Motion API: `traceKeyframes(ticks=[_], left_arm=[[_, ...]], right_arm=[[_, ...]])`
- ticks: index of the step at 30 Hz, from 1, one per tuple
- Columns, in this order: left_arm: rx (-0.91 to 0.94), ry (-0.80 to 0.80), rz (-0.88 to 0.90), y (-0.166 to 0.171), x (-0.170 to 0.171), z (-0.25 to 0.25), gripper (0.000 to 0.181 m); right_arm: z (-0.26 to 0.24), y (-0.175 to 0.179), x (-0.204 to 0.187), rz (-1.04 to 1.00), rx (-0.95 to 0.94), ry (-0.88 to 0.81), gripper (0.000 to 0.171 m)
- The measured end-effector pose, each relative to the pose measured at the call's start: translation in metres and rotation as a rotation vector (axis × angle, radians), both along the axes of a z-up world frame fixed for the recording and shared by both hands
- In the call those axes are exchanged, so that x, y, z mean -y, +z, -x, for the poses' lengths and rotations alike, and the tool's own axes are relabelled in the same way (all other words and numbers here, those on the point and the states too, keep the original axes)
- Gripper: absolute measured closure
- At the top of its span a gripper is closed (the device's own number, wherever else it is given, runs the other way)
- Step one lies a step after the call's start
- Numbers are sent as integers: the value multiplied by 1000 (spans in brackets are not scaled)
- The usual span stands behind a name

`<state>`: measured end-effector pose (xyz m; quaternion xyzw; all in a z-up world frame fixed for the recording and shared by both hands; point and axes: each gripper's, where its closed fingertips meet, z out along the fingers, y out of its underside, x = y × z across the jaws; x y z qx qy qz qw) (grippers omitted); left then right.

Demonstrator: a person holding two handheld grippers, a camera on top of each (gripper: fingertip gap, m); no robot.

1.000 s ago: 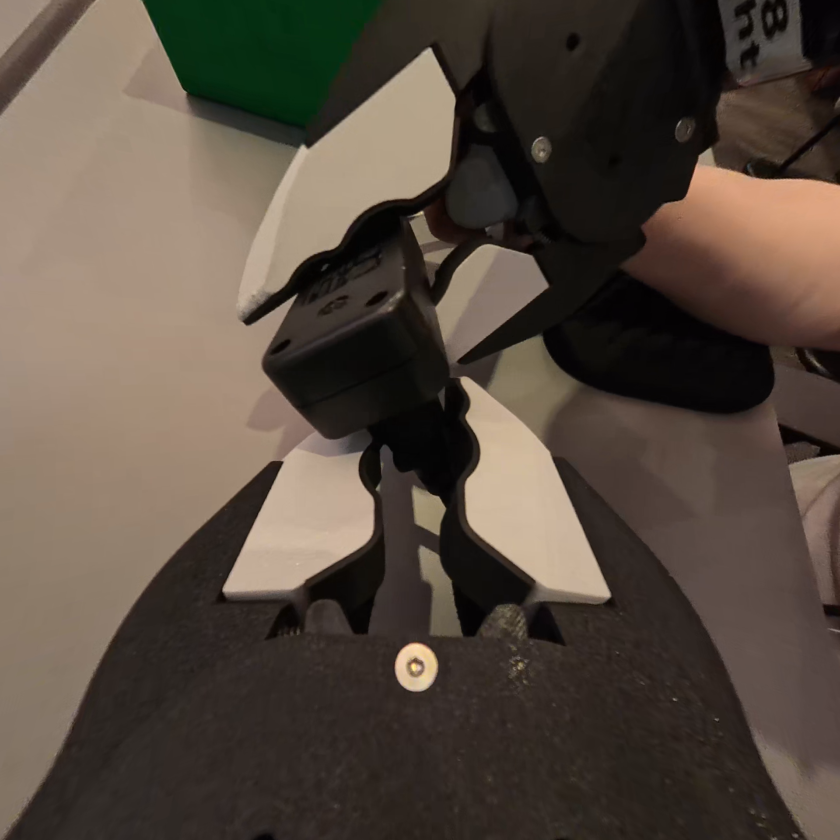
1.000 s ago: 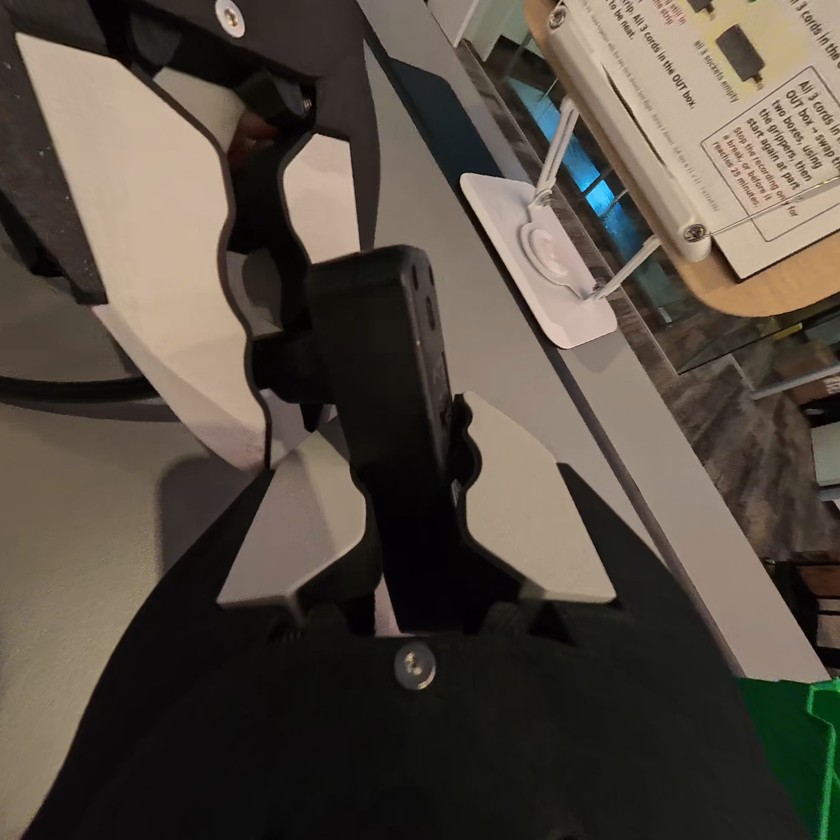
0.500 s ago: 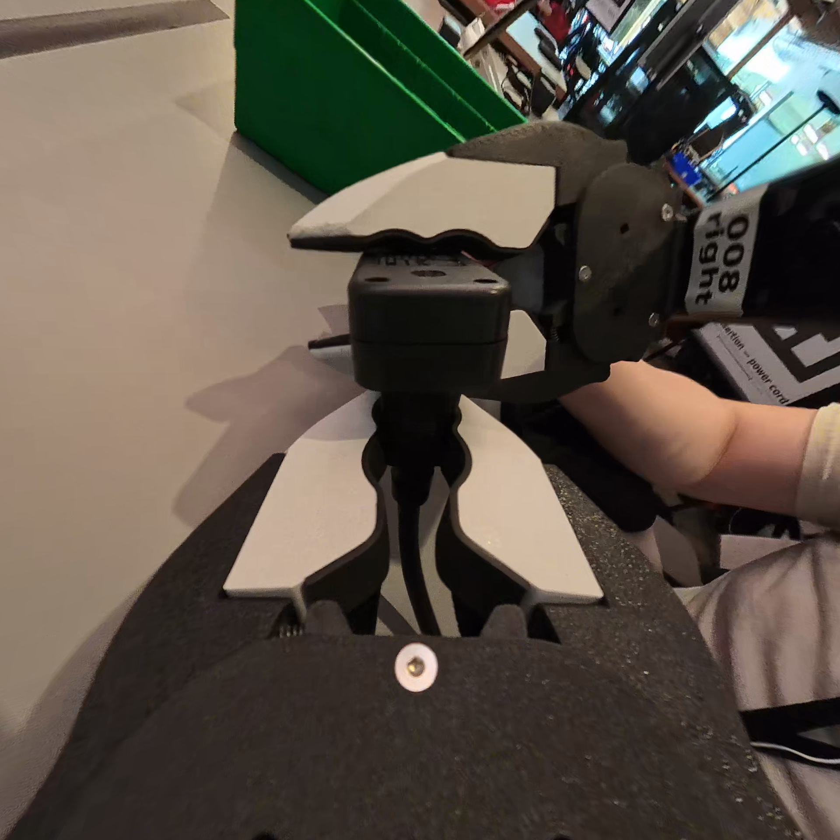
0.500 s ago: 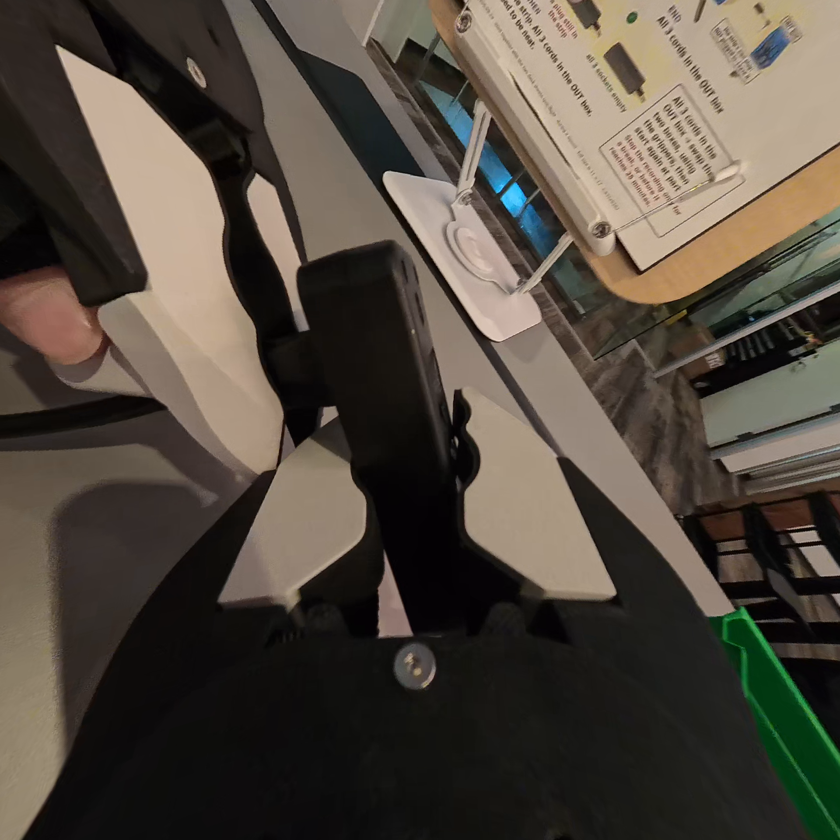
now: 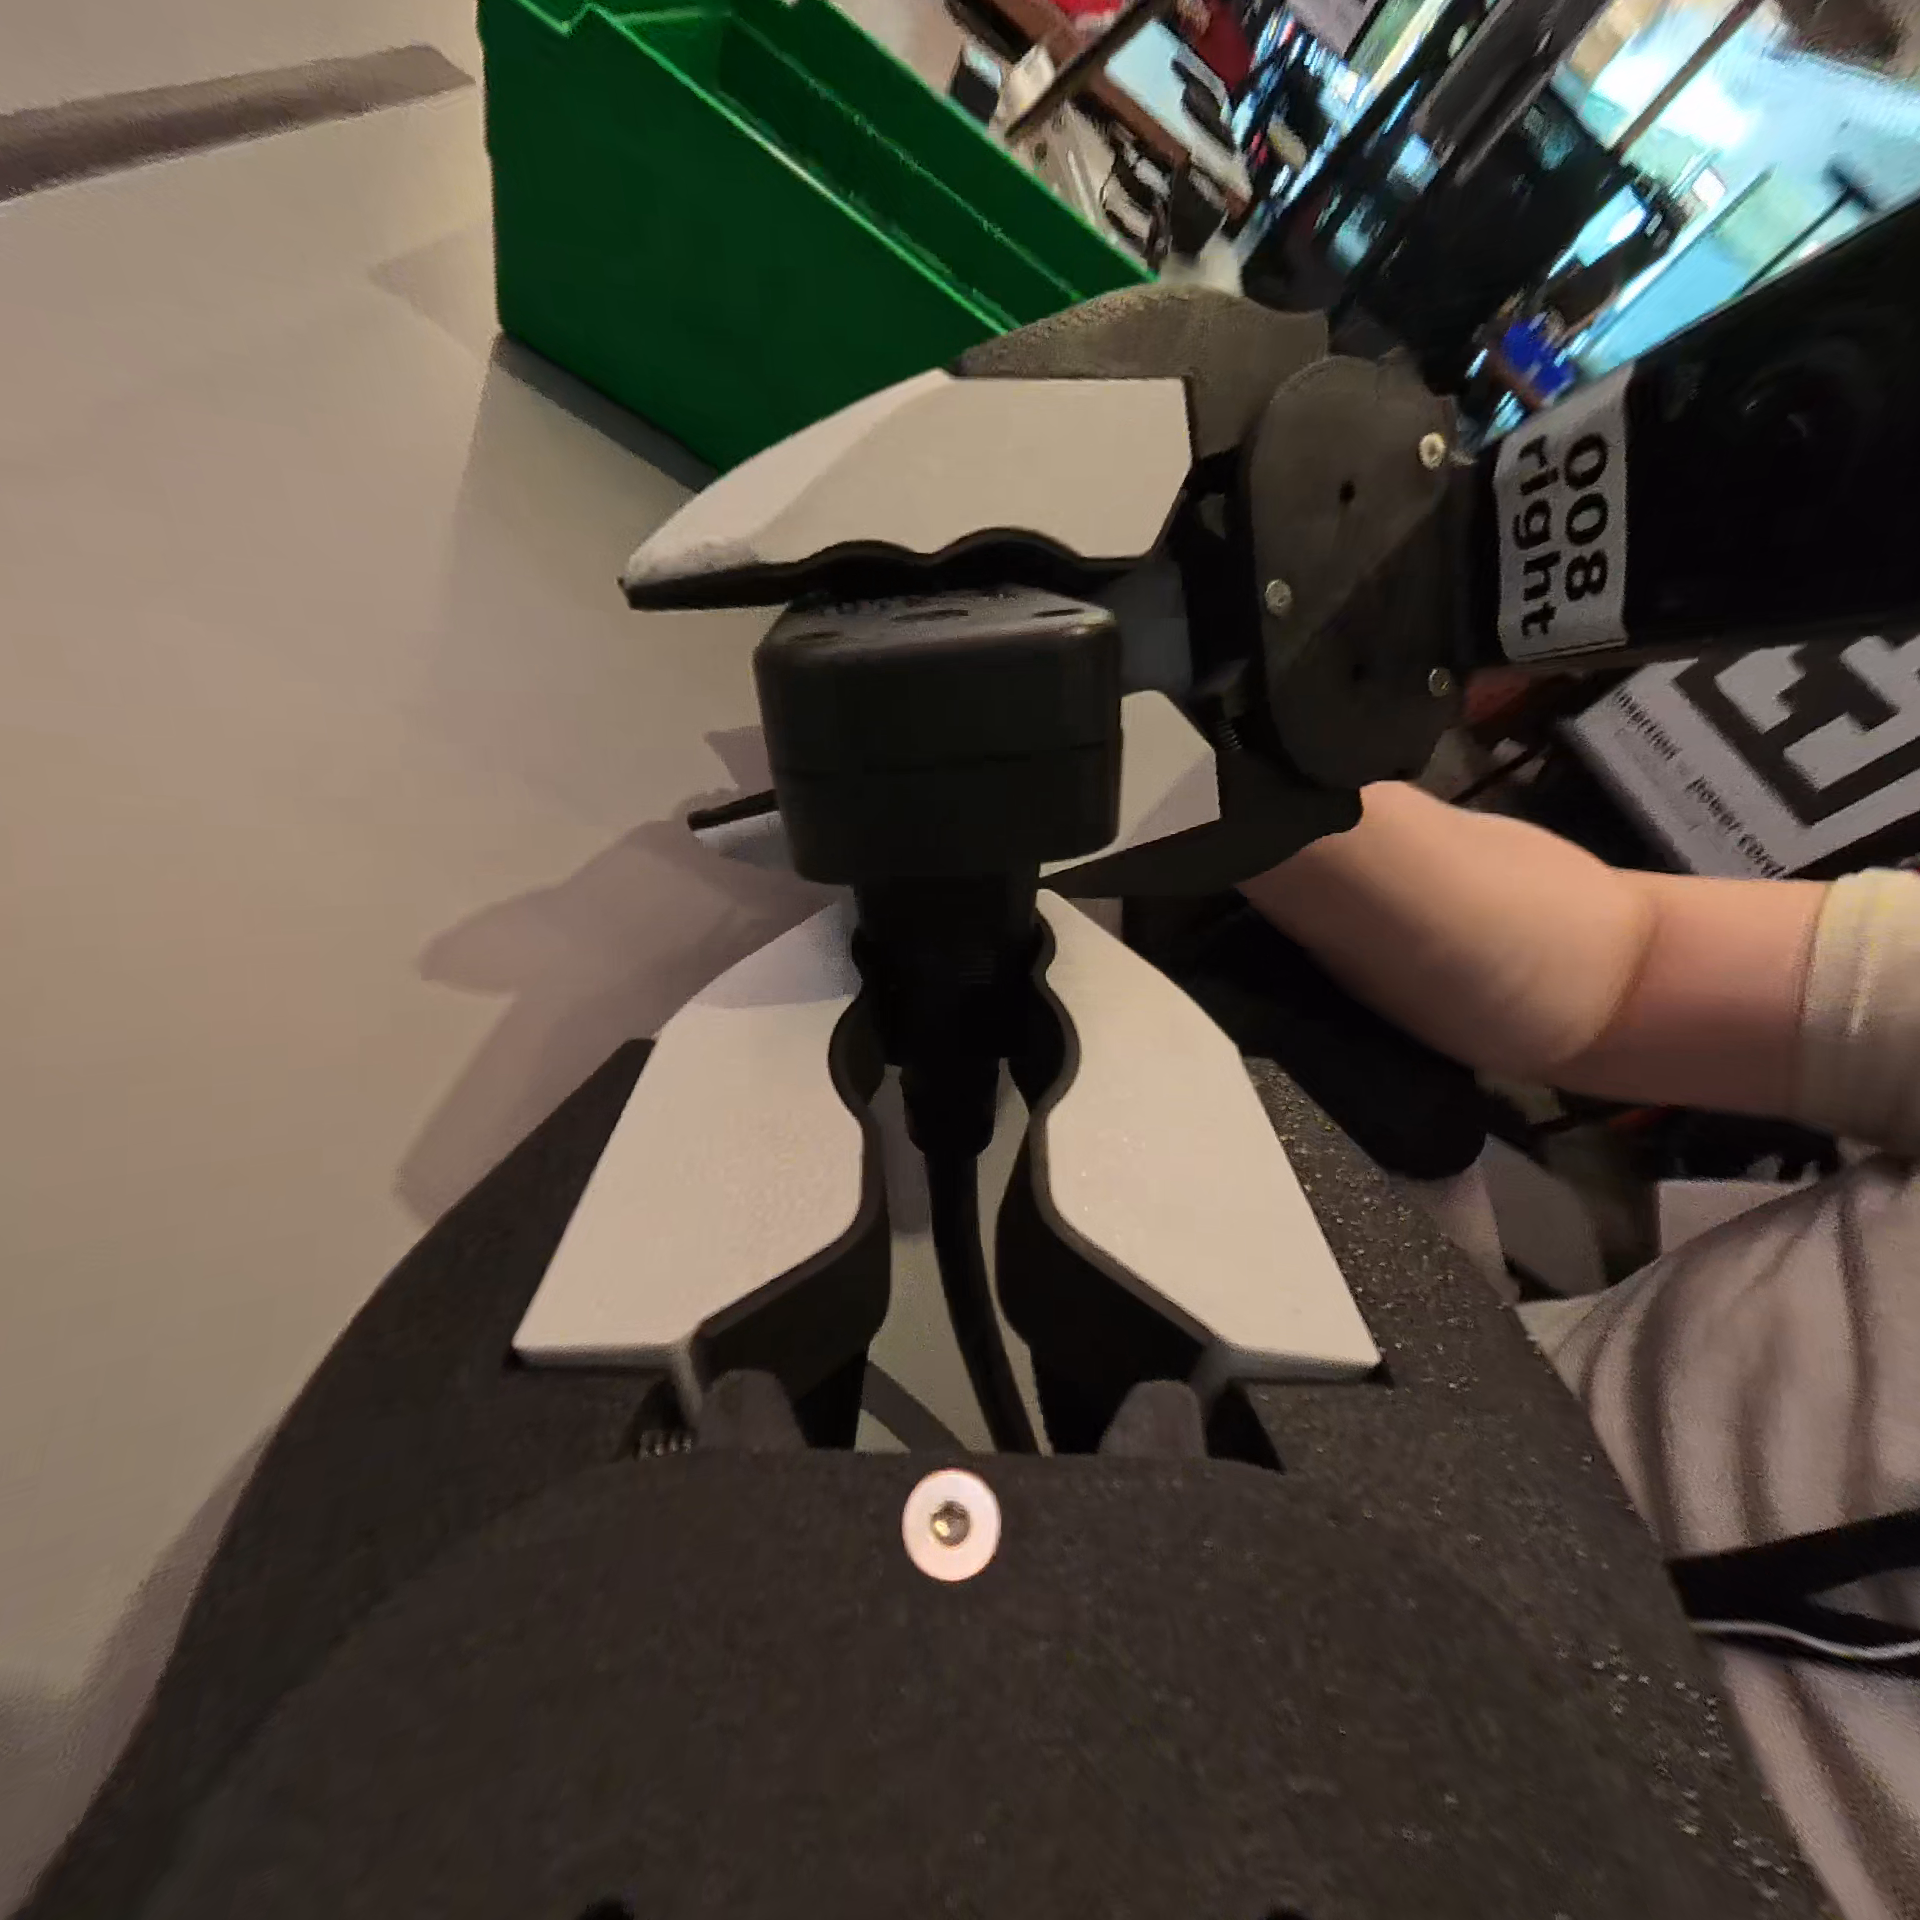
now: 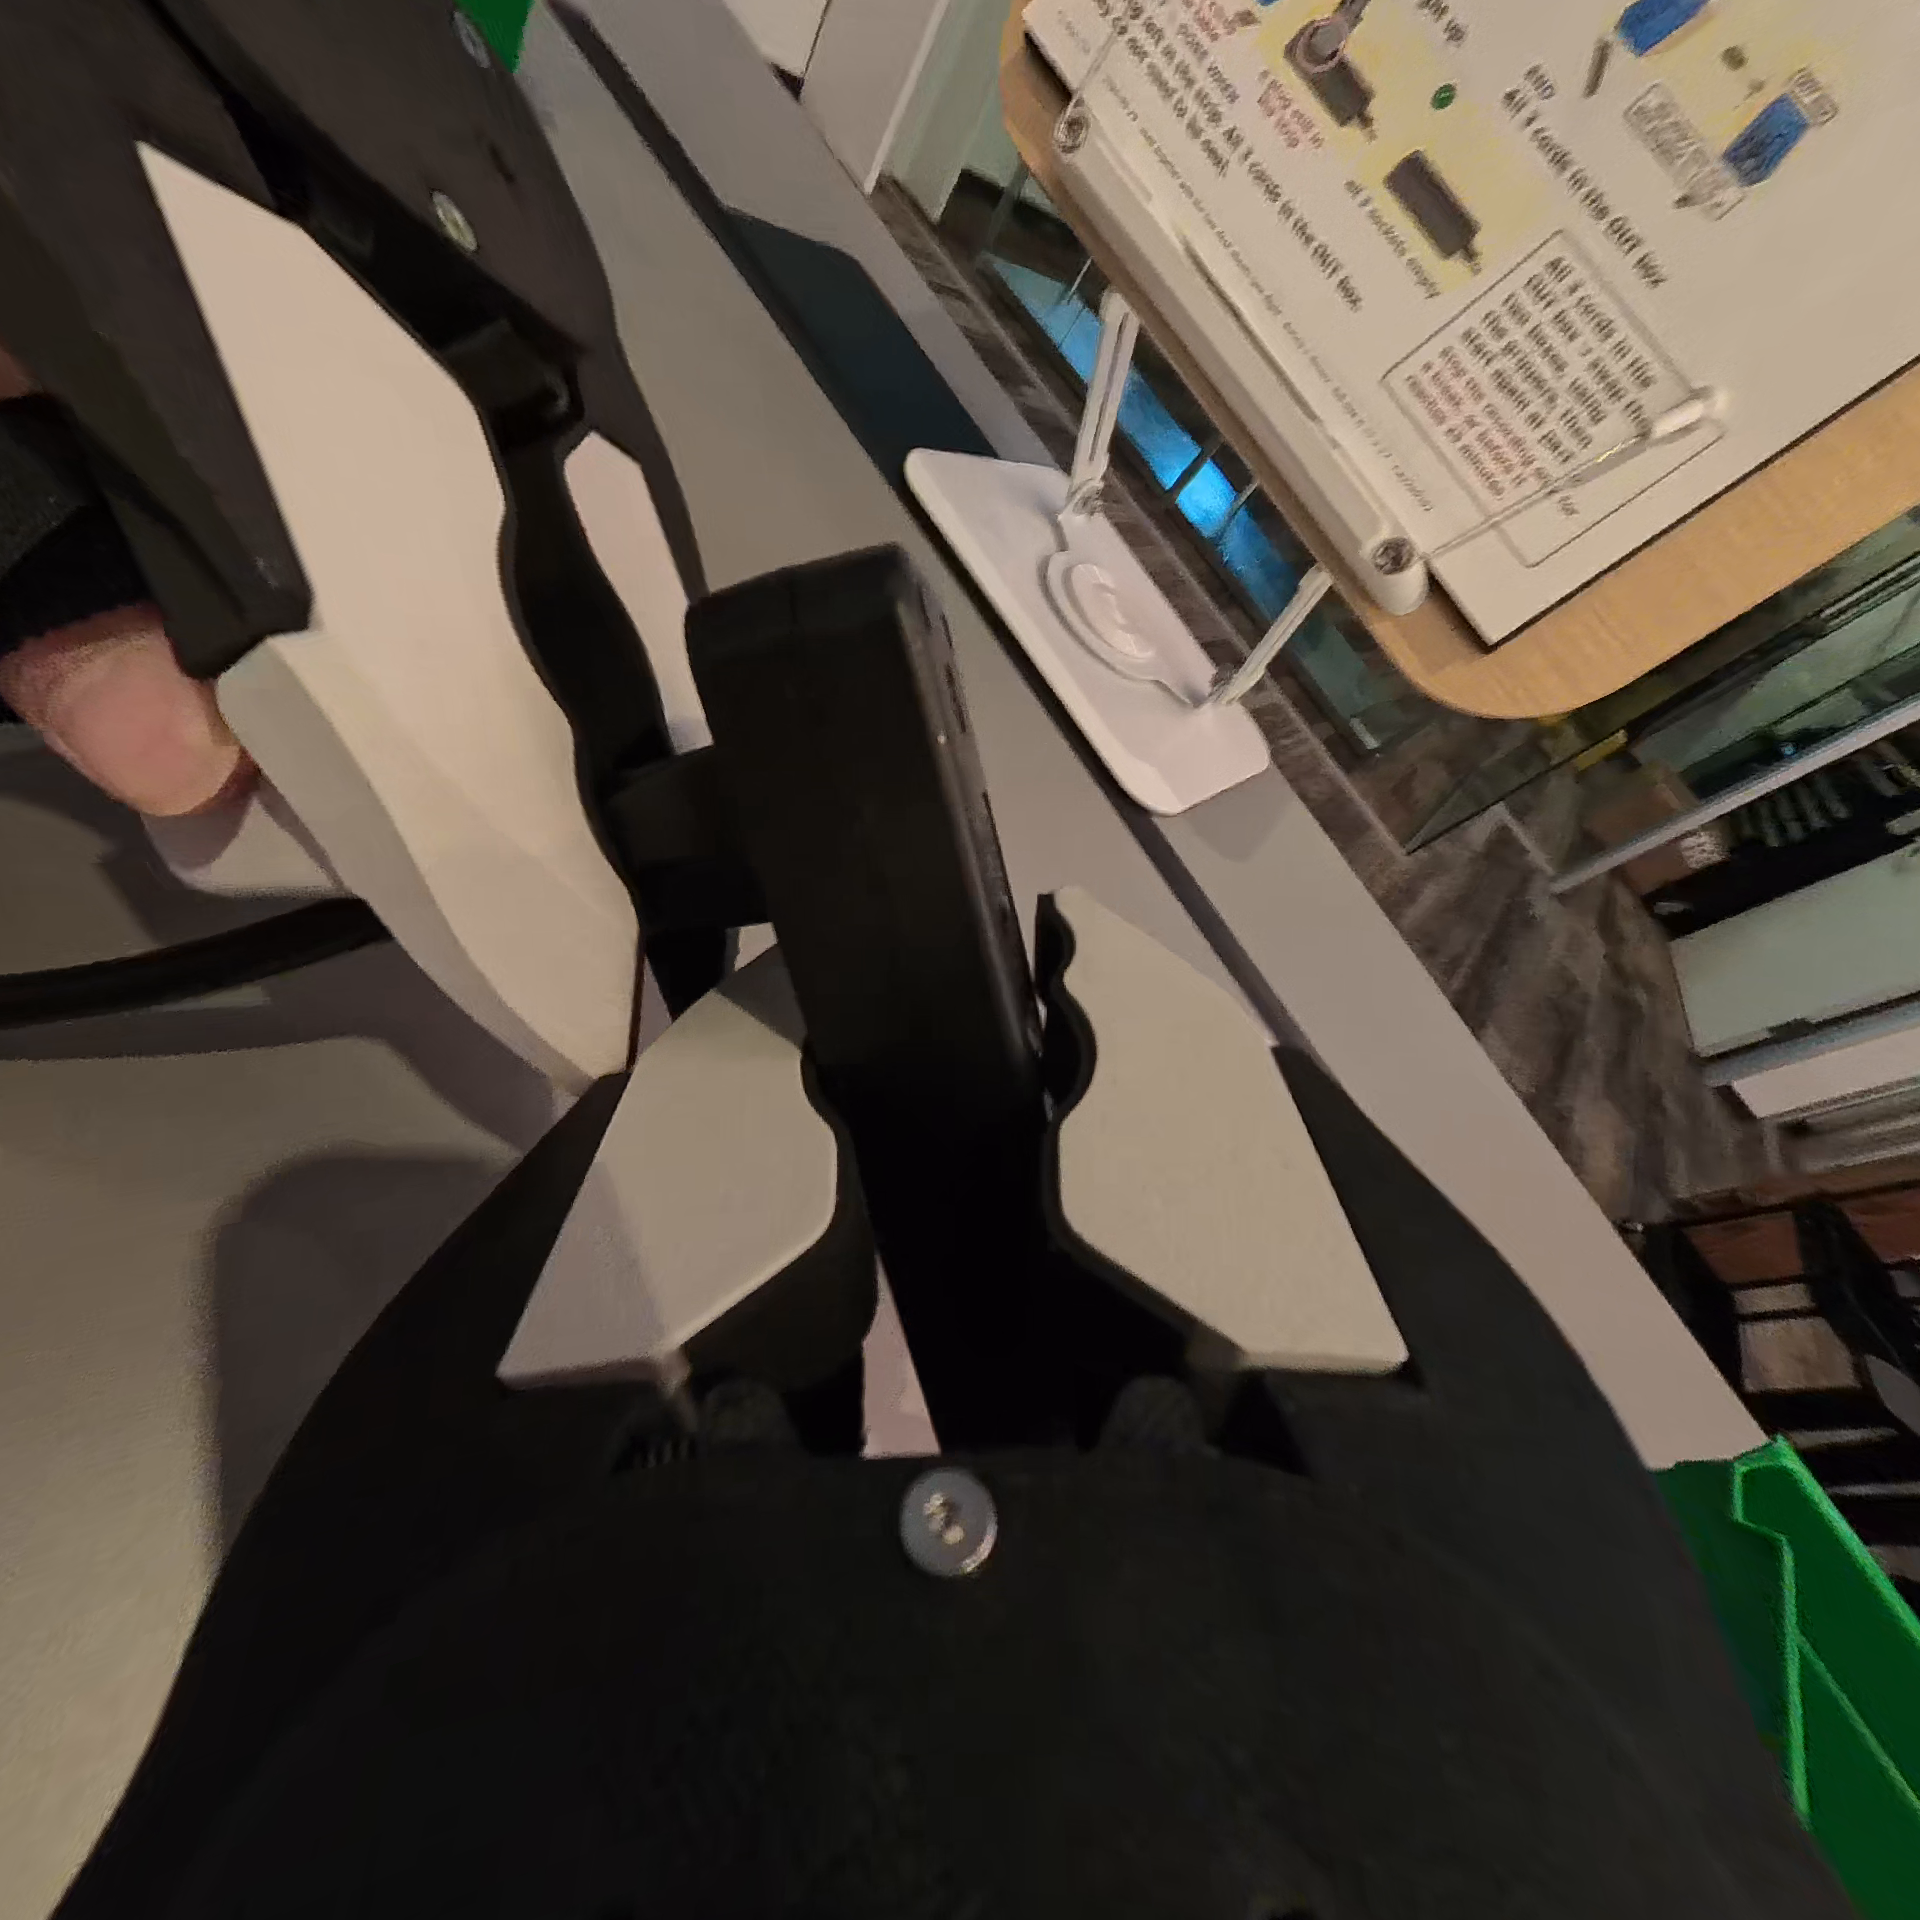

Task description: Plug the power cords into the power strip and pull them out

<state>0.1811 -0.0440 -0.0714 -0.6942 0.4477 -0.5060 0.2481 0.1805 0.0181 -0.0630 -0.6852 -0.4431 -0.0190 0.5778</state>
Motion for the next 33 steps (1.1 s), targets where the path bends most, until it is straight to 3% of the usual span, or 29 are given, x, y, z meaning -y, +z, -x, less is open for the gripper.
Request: traceKeyframes(ticks=[4, 10, 21, 26, 33], left_arm=[[-49, -32, -40, 8, 2, 7, 159], [-170, -144, -30, -12, 20, 17, 158], [-376, -184, -101, -28, 23, 31, 157], [-313, -135, -149, -18, 17, 24, 157], [-378, -177, -249, -26, 21, 26, 154]], right_arm=[[8, 5, 1, 30, -93, 32, 138], [17, -4, 17, 0, 79, 151, 140], [22, -18, 20, -74, 325, 188, 138], [22, -14, 16, 52, 53, 154, 138], [25, -26, 22, 183, -17, 231, 136]])
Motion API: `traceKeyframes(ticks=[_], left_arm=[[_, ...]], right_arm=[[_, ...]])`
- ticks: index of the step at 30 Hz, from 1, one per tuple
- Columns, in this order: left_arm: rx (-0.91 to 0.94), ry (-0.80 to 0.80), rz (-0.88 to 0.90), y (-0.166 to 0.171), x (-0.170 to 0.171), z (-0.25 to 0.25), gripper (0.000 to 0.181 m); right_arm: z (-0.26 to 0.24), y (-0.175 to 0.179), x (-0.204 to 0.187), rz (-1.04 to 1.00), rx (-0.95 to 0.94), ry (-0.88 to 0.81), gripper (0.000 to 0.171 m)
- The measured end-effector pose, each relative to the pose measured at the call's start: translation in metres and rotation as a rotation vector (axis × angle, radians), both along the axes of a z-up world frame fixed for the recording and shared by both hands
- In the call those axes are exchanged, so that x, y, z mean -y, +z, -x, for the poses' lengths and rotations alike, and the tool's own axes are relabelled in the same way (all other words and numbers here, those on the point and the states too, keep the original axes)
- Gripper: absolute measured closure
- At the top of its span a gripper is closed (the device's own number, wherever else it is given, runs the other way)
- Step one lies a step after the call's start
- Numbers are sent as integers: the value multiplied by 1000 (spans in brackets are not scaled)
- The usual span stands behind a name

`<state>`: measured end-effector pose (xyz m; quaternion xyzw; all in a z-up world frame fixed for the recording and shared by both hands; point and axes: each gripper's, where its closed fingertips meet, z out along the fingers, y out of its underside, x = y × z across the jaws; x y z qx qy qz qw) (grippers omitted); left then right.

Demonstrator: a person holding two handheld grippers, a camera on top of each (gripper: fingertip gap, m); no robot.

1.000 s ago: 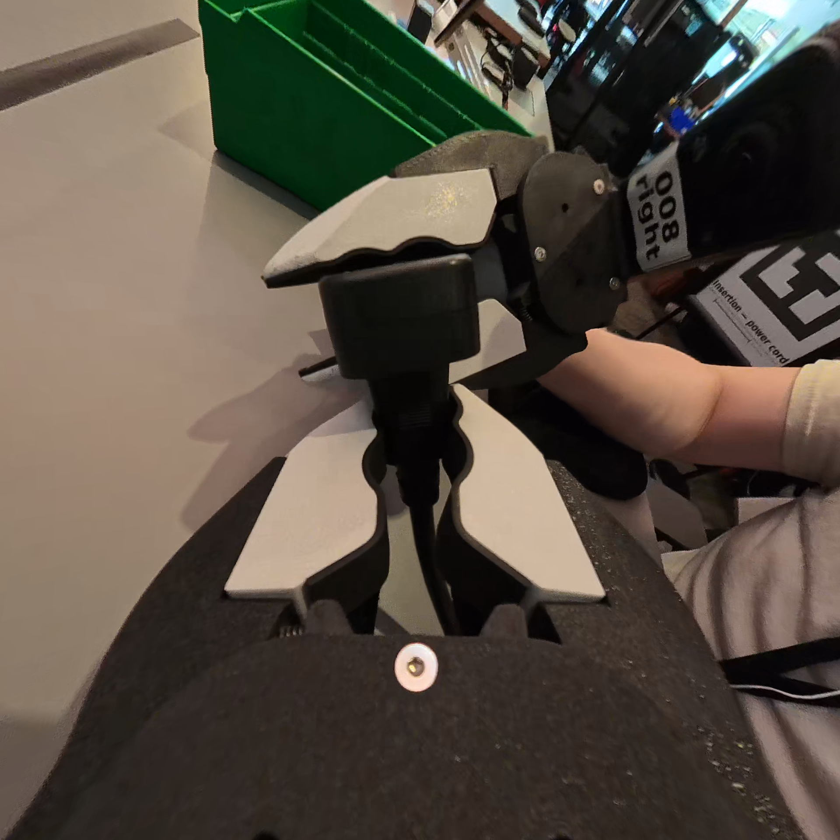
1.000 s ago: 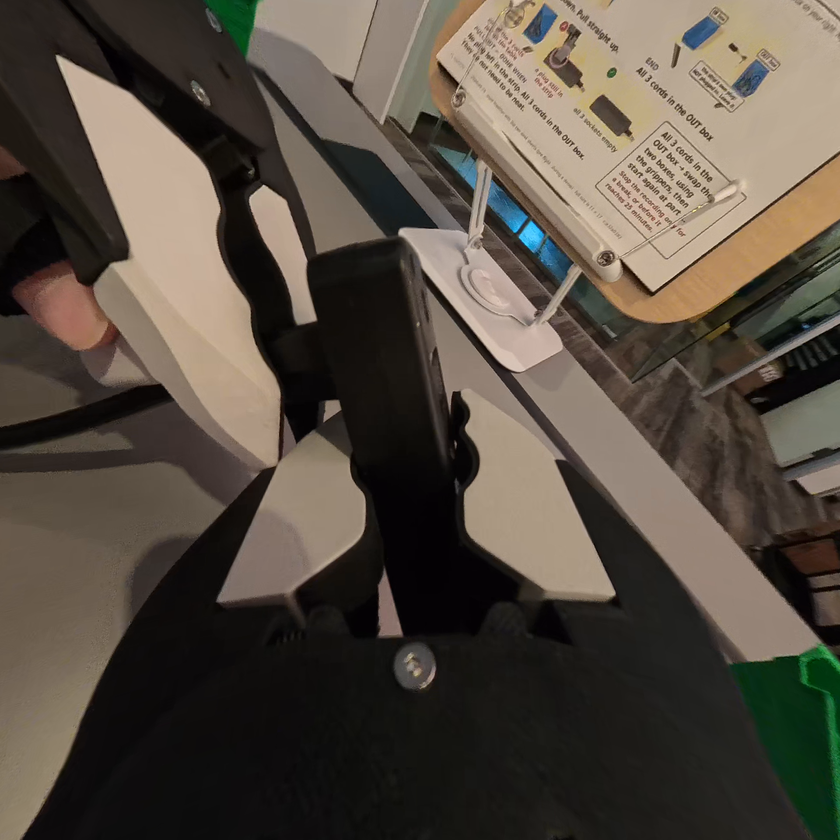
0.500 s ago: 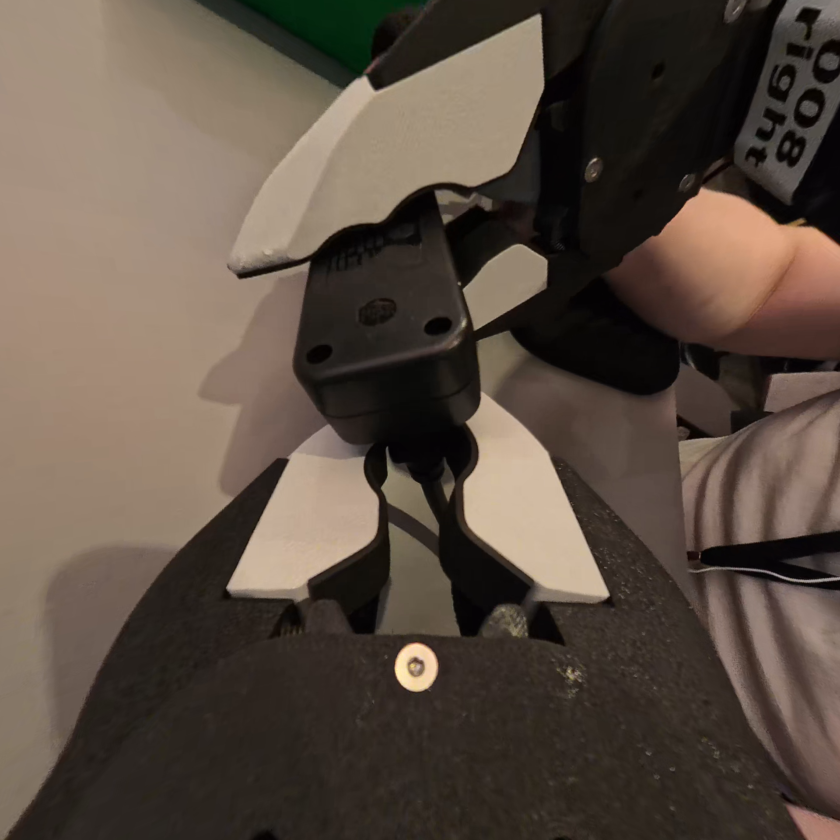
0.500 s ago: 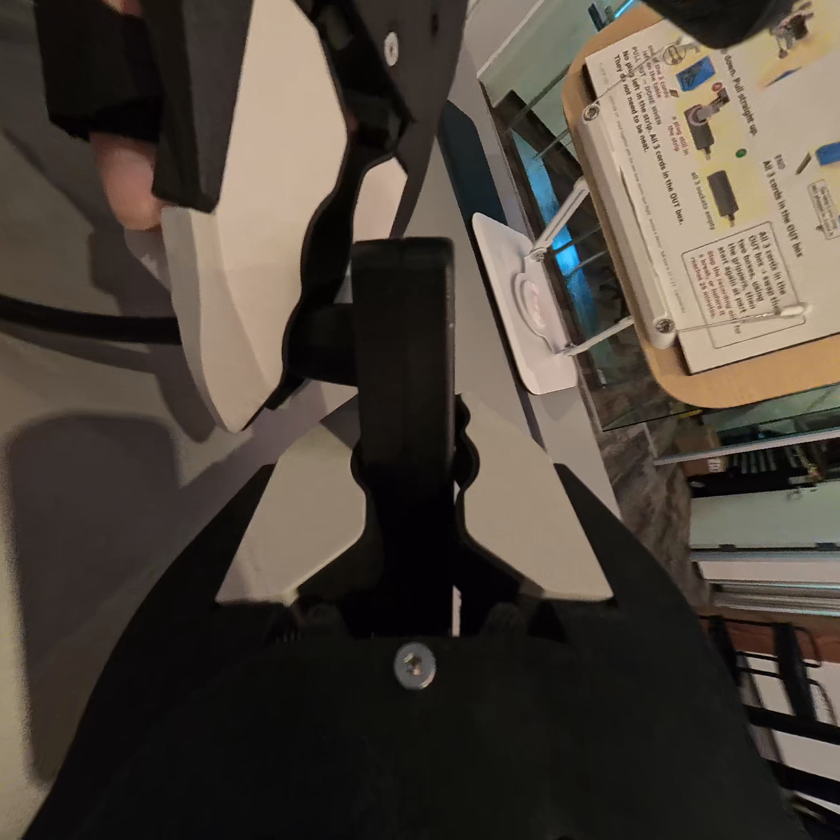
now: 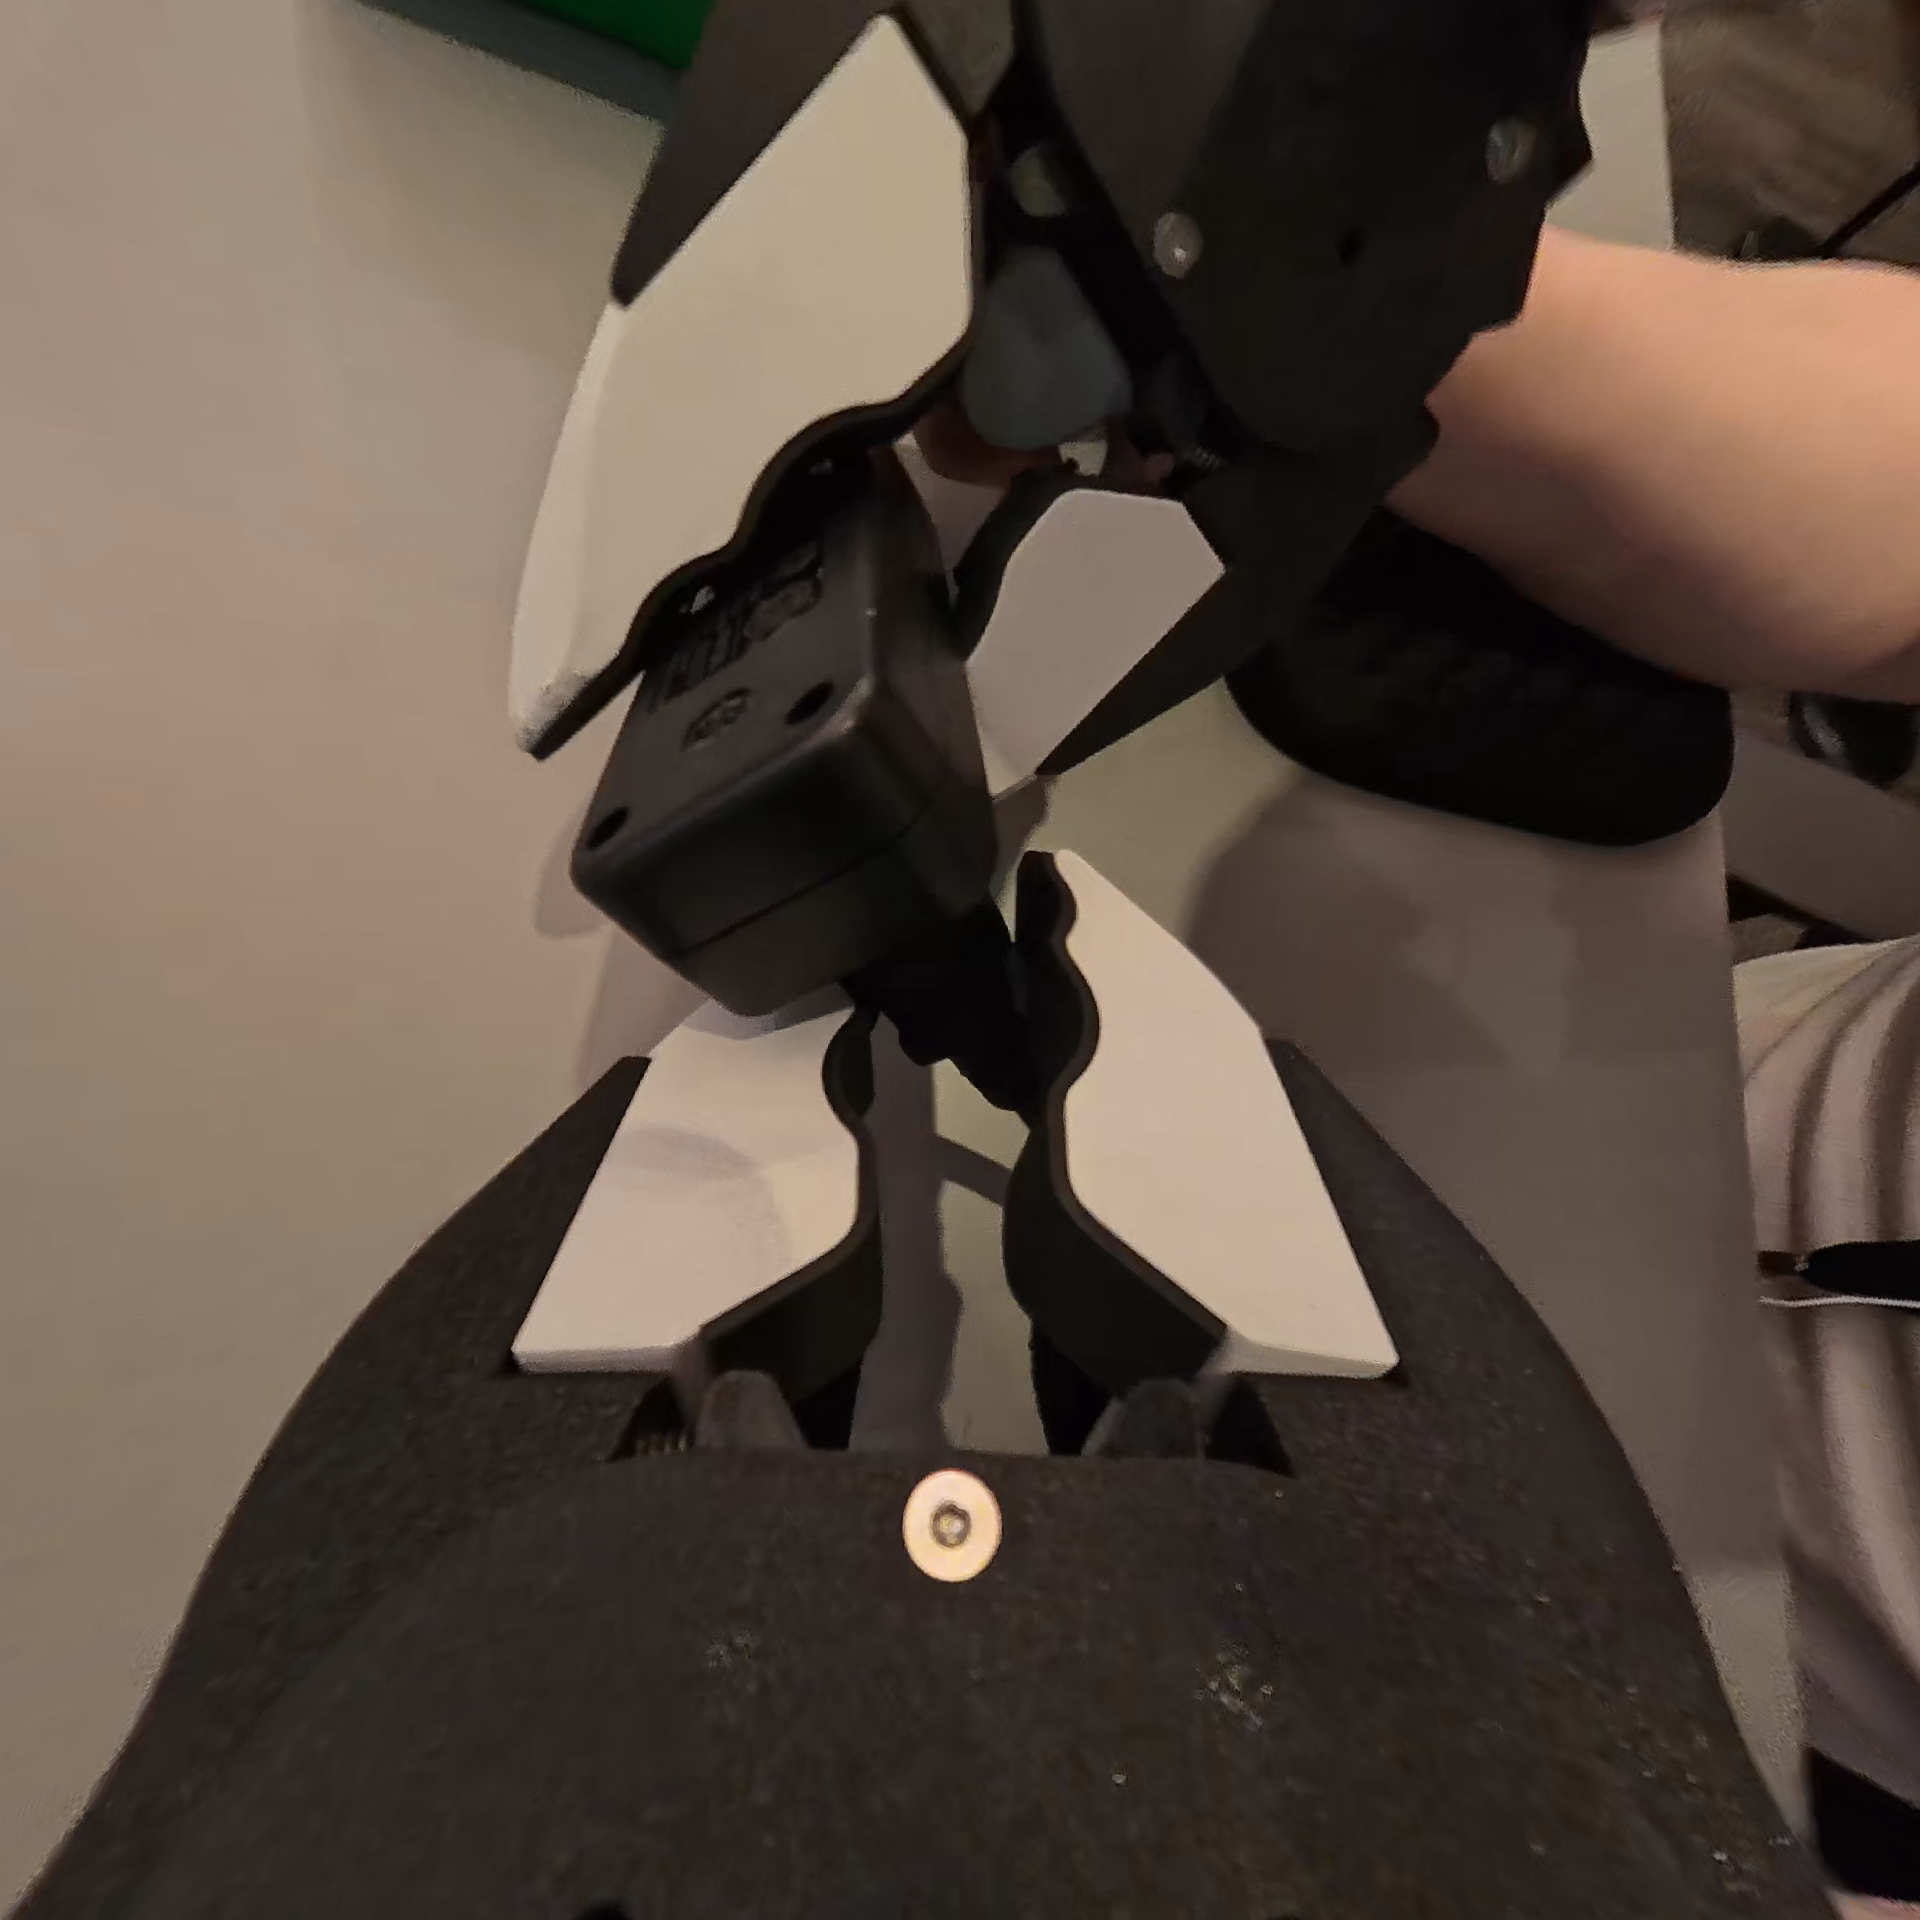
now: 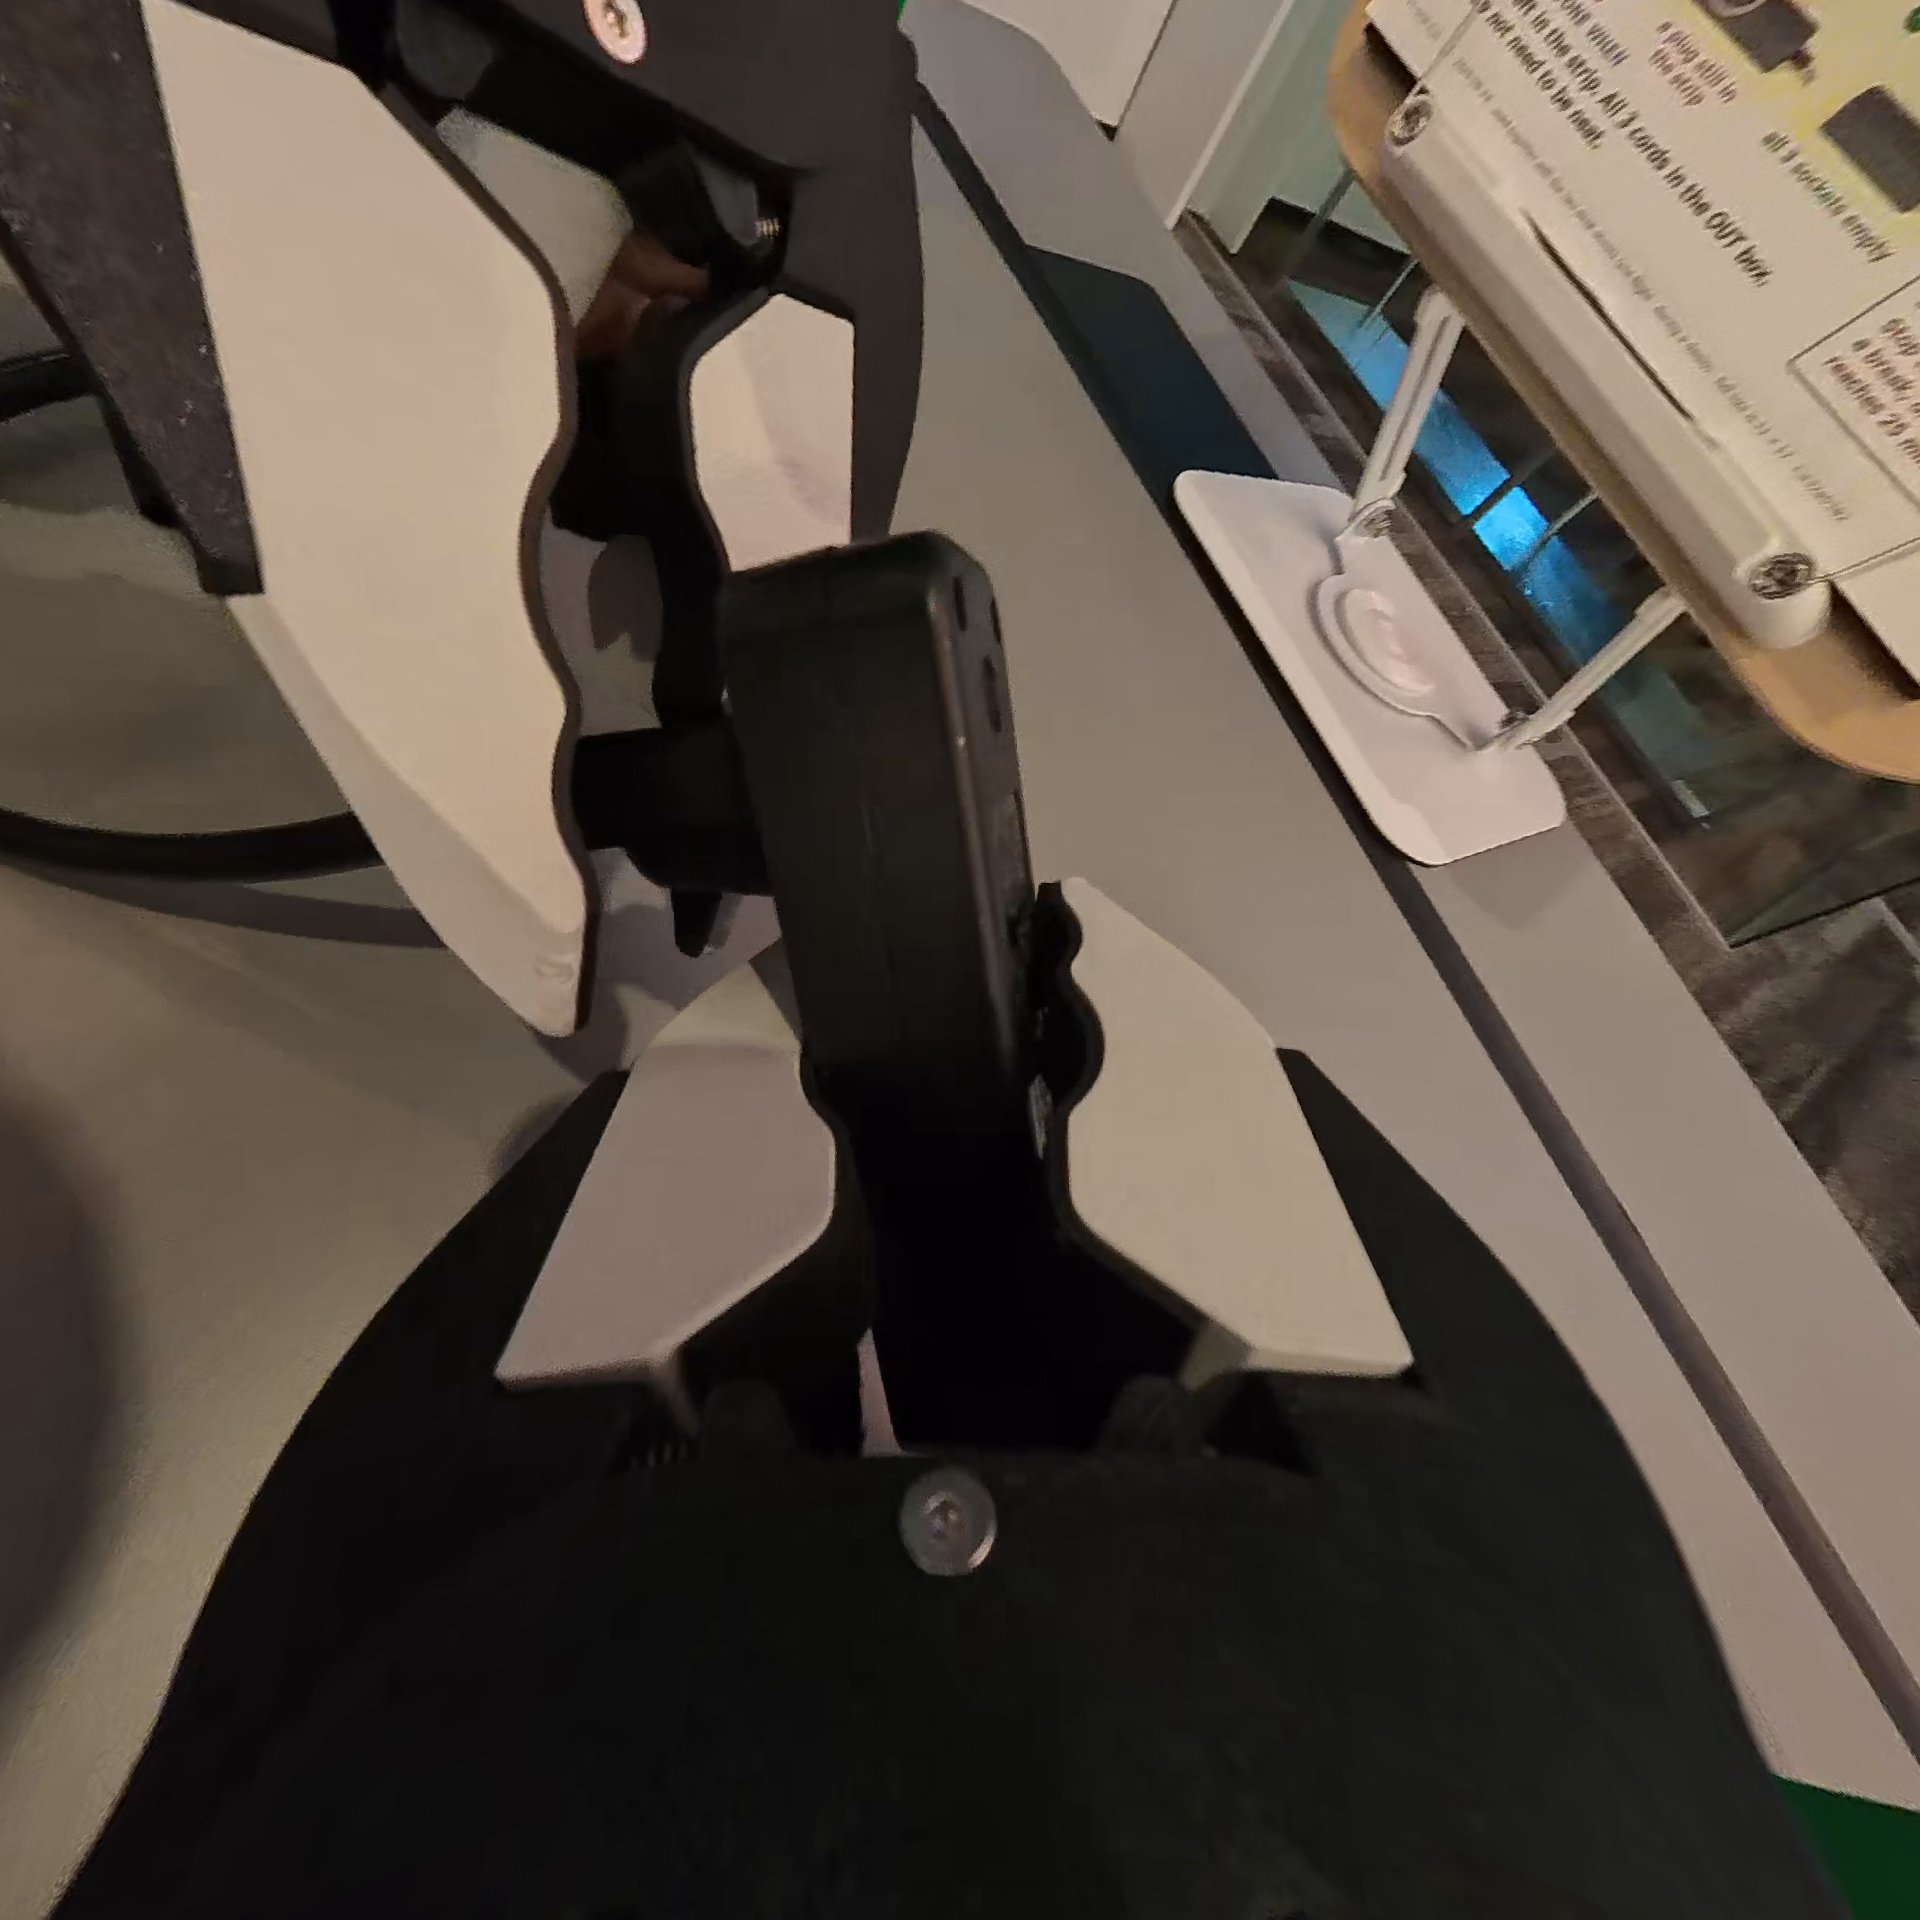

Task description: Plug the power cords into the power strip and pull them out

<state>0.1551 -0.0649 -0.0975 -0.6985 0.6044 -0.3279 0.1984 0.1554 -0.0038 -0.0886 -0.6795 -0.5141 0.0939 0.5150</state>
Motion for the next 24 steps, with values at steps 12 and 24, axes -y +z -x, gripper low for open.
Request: traceKeyframes(ticks=[12, 24], left_arm=[[131, 96, 202, 0, -5, -11, 158], [105, 157, 247, -6, -13, -10, 159]], right_arm=[[-8, 2, -6, -167, 98, -32, 139], [-7, -9, -16, -138, 145, -101, 138]])
